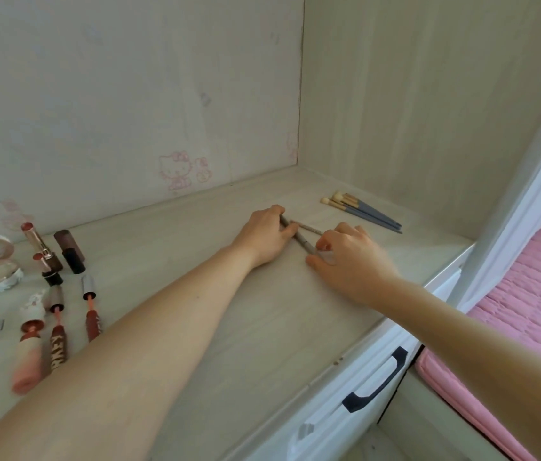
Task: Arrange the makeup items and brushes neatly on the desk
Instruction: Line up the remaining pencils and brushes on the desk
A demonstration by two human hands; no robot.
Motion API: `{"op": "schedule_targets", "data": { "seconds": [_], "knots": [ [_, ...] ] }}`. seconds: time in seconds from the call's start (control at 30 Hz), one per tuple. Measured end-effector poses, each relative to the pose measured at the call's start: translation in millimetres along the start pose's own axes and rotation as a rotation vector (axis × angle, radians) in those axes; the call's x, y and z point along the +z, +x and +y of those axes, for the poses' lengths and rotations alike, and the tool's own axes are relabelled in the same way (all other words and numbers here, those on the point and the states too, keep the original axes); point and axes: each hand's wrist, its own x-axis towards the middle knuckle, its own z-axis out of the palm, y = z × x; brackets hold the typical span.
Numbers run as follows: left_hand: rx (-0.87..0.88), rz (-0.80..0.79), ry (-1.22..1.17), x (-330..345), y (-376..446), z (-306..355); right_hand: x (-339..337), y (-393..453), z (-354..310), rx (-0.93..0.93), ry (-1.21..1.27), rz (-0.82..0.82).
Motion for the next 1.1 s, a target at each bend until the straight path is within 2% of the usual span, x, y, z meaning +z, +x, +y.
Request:
{"op": "schedule_targets", "data": {
  "seconds": [0.23, 0.33, 0.43, 0.5, 0.6, 0.7, 0.87, 1.1],
  "knots": [
    [-0.013, 0.033, -0.059, -15.9, -20.9, -3.0, -2.9, -3.4, -13.4, 0.05, 0.078, -0.002],
    [-0.069, 0.07, -0.159, -26.7, -35.2, -3.8, -7.8, -8.3, -22.6, 0.065, 0.142, -0.049],
    [-0.123, 0.16, -0.279, -44.8, -50.7, -1.4, -14.5, -15.3, -37.7, 0.065, 0.214, -0.027],
    [-0.213, 0.199, -0.508, -61.7, -61.3, 1.0, -20.0, -22.0, -50.2, 0.065, 0.292, -0.003],
    [-0.345, 0.19, -1.039, -92.5, -82.5, 4.6, -26.8, -34.0, -69.8, 0.073, 0.423, 0.013],
    [-0.348, 0.185, -1.242, -121.0, -104.7, 1.5, -33.4, -46.7, -91.4, 0.076, 0.542, 0.028],
    [-0.364, 0.223, -1.404, -156.3, -144.5, -11.9, -43.0, -64.4, -135.8, 0.059, 0.689, 0.029],
    [-0.318, 0.322, -1.439, -203.0, -206.7, -51.8, -44.8, -88.8, -203.1, -0.016, 0.723, -0.076]
  ]
}}
